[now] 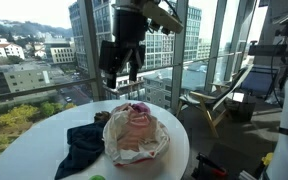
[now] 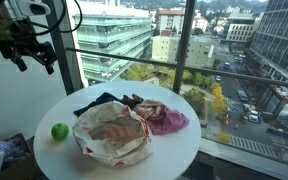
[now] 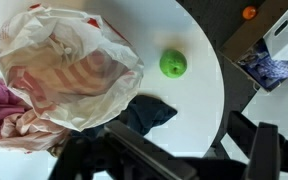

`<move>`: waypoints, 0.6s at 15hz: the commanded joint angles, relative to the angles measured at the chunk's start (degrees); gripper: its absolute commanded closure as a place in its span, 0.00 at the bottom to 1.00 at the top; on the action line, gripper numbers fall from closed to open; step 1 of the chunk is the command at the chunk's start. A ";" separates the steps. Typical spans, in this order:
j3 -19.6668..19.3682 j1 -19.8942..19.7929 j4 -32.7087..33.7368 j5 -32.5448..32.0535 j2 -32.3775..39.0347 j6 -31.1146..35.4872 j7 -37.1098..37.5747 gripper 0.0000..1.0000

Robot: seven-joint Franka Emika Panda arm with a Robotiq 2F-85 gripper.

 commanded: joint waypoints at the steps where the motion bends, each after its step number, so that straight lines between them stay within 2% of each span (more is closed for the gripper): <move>1: 1.09 -1.04 3.06 -1.99 9.77 6.87 -0.21 0.00; 3: 1.60 -1.25 5.72 -2.97 17.03 10.92 0.81 0.00; 9: 3.01 0.10 9.71 -4.63 34.66 16.84 1.14 0.00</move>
